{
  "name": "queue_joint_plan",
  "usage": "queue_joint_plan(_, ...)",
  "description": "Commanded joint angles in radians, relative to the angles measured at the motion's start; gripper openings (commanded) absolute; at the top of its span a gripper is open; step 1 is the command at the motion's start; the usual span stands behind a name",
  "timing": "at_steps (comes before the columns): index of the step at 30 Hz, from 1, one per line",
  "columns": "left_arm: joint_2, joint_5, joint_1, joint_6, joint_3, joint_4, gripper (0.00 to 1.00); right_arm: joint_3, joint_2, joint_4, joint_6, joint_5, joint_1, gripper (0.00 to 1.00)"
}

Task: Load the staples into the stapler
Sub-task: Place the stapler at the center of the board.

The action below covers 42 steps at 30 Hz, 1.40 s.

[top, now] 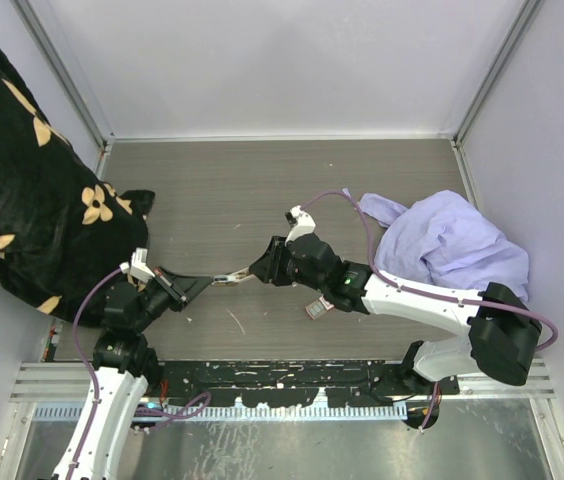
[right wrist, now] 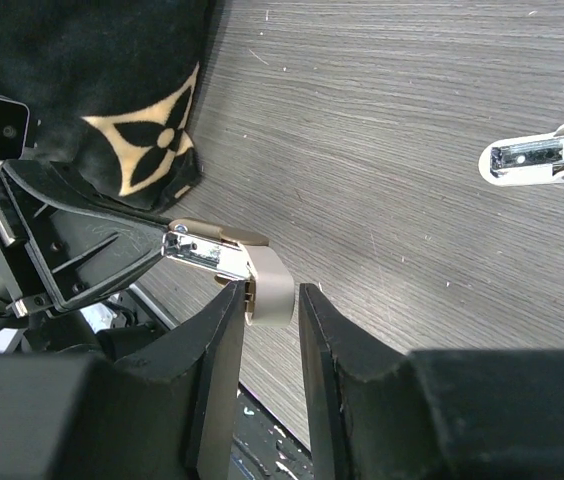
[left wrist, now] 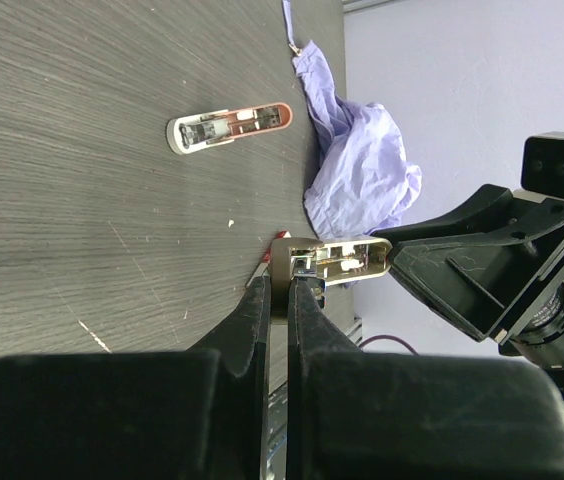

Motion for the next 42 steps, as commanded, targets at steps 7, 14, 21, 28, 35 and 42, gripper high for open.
queue_joint_plan(7,-0.001,0.011,-0.003,-0.012,0.013,0.076,0.0,-0.009,0.014,0.085,0.053,-0.026,0.0,0.34)
queue_joint_plan(14,-0.002,0.011,-0.003,-0.012,0.009,0.078,0.0,-0.012,0.011,0.083,0.055,-0.018,0.0,0.21)
queue_joint_plan(21,-0.003,0.014,-0.003,0.004,-0.008,0.07,0.0,-0.014,-0.026,0.046,0.04,0.043,0.0,0.01)
queue_joint_plan(28,-0.001,0.013,-0.003,0.034,-0.034,0.041,0.19,0.002,-0.047,-0.002,-0.027,0.089,-0.003,0.0)
queue_joint_plan(35,0.003,-0.007,-0.003,0.103,-0.022,-0.045,0.58,-0.005,-0.049,-0.046,-0.078,0.147,-0.008,0.0)
queue_joint_plan(42,0.015,-0.014,-0.003,0.128,-0.023,-0.049,0.61,-0.014,-0.039,-0.112,-0.151,0.108,-0.065,0.0)
